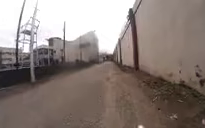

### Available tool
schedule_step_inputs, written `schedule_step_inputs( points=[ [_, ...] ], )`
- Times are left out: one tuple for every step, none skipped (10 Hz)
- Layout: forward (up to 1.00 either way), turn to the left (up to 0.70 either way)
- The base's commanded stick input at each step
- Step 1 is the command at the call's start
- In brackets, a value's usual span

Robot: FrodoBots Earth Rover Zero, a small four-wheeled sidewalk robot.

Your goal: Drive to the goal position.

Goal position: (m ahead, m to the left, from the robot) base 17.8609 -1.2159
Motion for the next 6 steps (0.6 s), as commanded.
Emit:
schedule_step_inputs(
  points=[
    [0.30,0.00],
    [0.30,0.00],
    [0.30,0.00],
    [0.30,0.00],
    [0.30,0.00],
    [0.30,0.00]
  ],
)
